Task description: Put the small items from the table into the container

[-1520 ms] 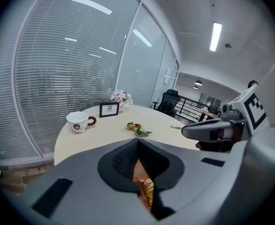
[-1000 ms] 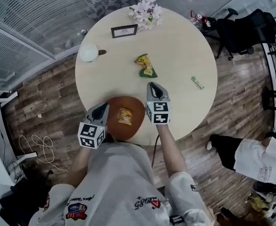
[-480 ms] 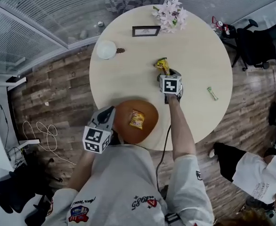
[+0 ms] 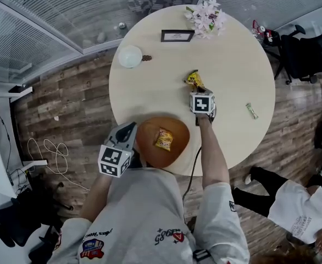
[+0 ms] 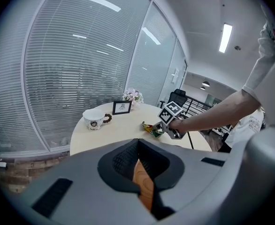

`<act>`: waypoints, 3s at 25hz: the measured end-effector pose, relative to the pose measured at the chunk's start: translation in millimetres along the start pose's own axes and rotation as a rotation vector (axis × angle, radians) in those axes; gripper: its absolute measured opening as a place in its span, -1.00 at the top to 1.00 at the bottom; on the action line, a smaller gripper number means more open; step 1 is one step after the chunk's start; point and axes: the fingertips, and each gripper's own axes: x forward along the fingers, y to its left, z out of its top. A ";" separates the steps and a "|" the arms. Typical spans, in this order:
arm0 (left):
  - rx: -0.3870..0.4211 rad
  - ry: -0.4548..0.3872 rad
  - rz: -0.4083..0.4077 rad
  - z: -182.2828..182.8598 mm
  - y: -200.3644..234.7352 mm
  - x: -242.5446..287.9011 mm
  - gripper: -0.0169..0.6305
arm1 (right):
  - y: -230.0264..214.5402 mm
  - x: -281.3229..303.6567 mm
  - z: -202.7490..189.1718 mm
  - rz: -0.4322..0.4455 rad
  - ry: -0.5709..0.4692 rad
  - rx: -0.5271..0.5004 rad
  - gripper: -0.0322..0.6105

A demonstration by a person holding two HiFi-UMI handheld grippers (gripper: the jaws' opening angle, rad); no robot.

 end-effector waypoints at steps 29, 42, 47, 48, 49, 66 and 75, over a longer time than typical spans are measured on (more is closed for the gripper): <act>0.018 -0.056 0.056 -10.7 -21.6 -30.2 0.93 | 216.1 -174.1 -155.7 0.380 -0.077 -0.272 0.84; 0.092 -0.093 -0.082 -10.0 -55.6 -51.3 0.93 | 170.3 -277.7 -106.4 0.168 -0.479 0.292 0.89; 0.141 -0.089 -0.153 -19.2 -75.5 -47.1 0.93 | 170.5 -305.9 -121.6 0.078 -0.511 0.305 0.89; 0.147 -0.083 -0.164 -21.6 -79.6 -46.5 0.93 | 169.9 -309.9 -126.3 0.066 -0.513 0.311 0.89; 0.153 -0.078 -0.174 -23.8 -84.5 -46.4 0.93 | 168.5 -313.0 -131.6 0.057 -0.512 0.318 0.89; 0.130 -0.034 -0.074 0.7 -131.7 8.3 0.93 | 31.8 -263.0 -127.0 0.148 -0.456 0.301 0.89; 0.066 -0.013 0.043 24.4 -185.2 45.2 0.93 | -174.9 -189.9 -119.8 0.087 -0.309 0.151 0.89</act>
